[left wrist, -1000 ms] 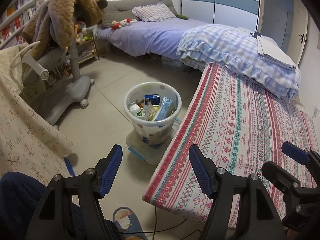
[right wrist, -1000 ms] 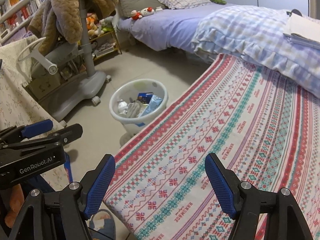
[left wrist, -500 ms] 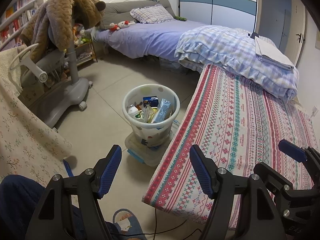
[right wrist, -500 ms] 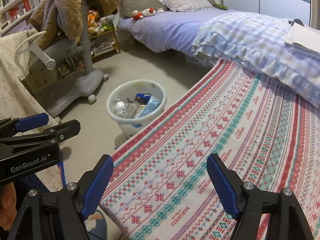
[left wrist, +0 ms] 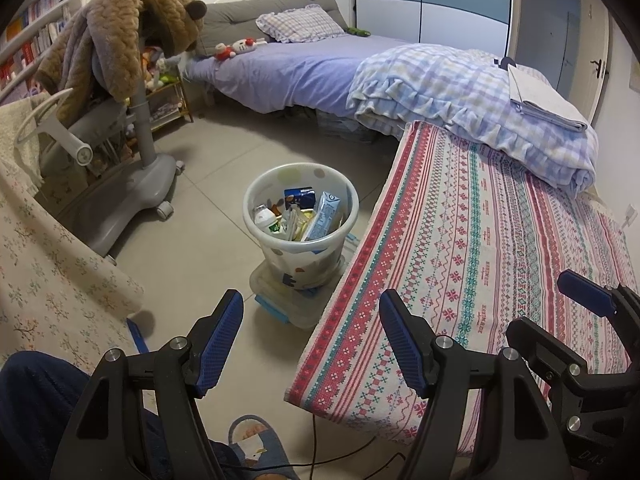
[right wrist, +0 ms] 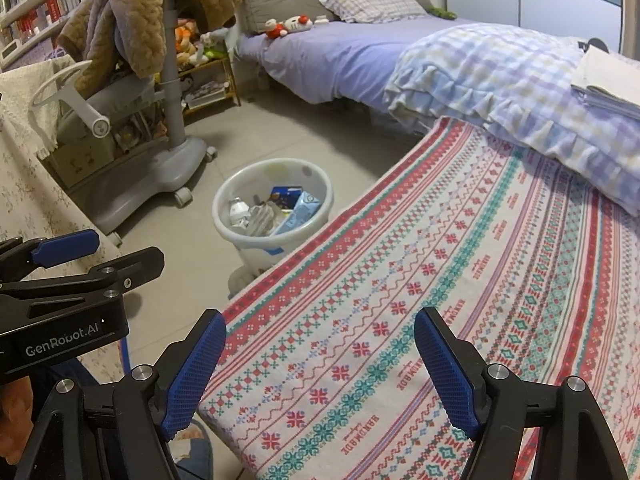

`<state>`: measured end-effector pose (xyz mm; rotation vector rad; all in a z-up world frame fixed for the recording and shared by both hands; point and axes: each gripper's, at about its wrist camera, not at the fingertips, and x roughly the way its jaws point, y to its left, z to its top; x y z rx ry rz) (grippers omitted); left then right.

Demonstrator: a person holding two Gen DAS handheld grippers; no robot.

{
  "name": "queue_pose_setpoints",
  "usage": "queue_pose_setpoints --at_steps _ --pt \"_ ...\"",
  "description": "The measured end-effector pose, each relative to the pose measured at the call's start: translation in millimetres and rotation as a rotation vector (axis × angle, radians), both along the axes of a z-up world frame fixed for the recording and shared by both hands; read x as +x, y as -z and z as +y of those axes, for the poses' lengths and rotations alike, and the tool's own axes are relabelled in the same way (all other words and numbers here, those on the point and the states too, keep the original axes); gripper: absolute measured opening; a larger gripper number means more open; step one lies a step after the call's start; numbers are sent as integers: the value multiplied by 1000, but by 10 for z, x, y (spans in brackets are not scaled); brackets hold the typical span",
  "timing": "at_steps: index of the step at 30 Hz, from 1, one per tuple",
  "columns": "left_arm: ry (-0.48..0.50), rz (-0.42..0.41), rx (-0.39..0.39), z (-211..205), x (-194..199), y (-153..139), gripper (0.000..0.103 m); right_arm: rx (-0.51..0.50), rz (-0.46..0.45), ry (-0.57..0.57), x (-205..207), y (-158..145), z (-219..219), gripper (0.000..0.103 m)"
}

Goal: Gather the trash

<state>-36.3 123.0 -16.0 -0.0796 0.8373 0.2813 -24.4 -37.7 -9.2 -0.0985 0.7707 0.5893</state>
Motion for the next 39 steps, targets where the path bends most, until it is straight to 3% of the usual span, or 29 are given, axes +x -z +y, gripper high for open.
queue_pose_setpoints --at_steps 39 --pt "-9 23 10 -1 22 67 73 -1 0 1 -7 -8 18 82"
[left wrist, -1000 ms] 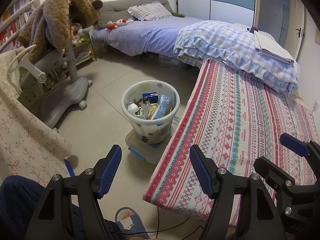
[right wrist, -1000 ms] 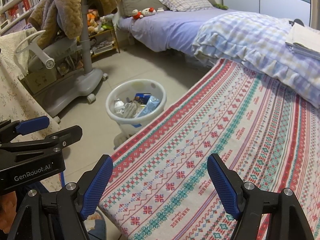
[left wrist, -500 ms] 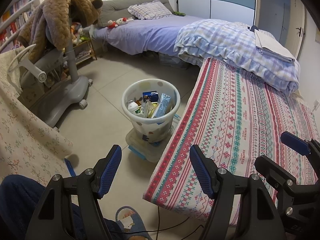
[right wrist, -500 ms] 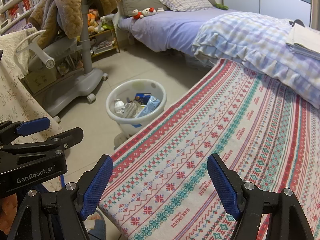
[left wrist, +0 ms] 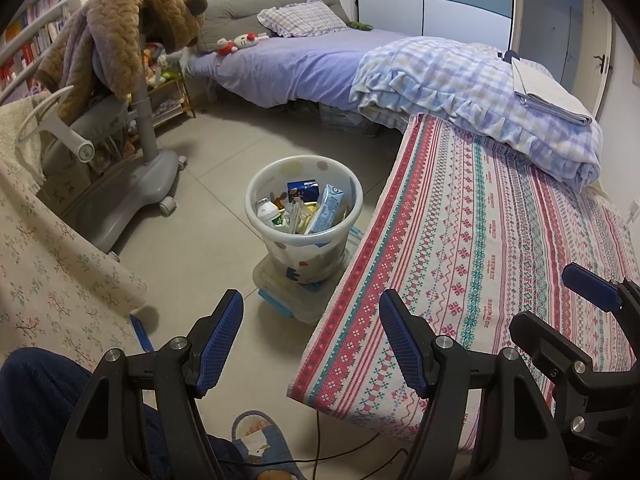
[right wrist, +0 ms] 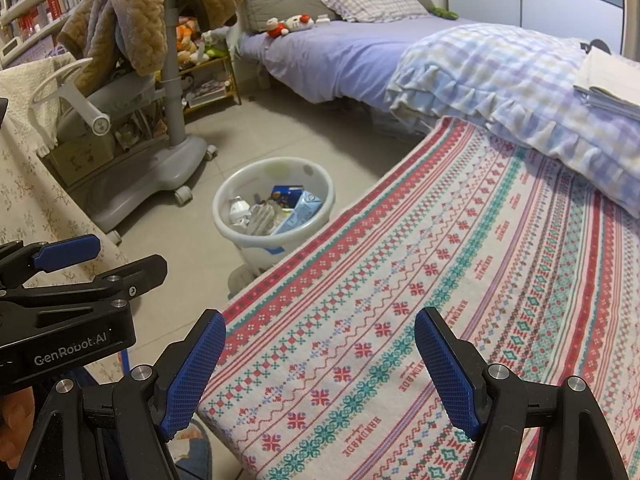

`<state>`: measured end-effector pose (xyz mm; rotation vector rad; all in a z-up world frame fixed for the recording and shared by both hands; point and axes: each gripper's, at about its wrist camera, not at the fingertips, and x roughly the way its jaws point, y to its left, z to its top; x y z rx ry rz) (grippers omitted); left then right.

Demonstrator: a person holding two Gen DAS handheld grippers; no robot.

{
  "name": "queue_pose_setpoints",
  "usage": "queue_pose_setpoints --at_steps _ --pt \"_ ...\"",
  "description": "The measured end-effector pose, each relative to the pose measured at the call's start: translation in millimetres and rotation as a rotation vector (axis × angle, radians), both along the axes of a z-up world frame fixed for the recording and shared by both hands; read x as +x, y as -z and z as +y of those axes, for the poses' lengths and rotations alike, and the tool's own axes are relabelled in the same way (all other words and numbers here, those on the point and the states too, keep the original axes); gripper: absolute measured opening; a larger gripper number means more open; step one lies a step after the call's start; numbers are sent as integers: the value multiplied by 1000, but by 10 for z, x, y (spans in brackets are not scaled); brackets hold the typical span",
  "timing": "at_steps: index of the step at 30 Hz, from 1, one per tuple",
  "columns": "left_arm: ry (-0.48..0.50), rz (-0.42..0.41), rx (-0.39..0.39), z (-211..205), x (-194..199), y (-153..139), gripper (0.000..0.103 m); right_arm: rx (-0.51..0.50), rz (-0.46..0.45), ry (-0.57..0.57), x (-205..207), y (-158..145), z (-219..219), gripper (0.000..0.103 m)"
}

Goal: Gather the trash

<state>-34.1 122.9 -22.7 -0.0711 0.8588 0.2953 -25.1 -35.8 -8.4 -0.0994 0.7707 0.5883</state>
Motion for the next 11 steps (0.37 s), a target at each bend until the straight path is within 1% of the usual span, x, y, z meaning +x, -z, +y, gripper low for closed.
queue_pose_setpoints --at_steps 11 --pt "-11 11 6 5 10 25 73 -1 0 0 -7 0 13 82"
